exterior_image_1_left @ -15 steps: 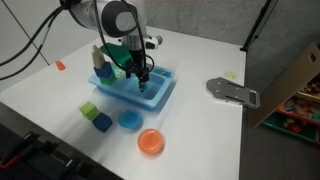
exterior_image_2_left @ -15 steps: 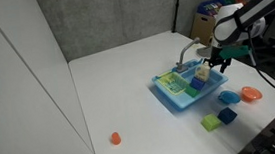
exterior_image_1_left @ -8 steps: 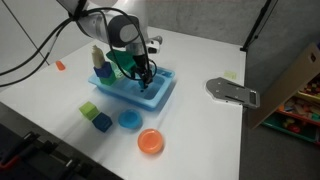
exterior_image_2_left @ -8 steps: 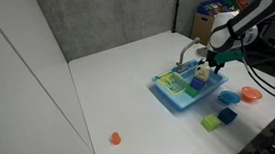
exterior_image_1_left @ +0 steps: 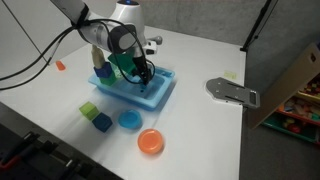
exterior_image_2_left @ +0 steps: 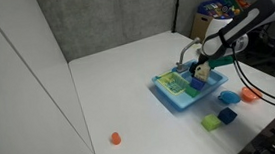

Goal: Take the blue cup out of the toy sink and put it on the orange plate

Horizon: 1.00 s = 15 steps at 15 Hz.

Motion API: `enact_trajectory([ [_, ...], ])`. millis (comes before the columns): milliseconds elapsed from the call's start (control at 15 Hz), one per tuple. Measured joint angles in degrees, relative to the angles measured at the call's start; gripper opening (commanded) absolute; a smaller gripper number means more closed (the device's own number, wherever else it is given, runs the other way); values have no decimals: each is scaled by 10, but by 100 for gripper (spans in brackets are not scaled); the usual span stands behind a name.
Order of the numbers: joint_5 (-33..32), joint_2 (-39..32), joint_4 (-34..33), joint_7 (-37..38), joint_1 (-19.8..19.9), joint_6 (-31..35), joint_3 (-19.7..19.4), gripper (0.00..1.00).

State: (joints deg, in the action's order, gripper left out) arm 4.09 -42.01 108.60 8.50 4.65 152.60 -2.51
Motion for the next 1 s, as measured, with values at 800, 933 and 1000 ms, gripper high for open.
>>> enact_trajectory([
  [800,0,-45,-25,0,-7,38,-8,40],
  [933,0,-45,-27,0,-7,38,-10,25],
  [1000,0,-44,-28,0,-7,38,-11,18],
])
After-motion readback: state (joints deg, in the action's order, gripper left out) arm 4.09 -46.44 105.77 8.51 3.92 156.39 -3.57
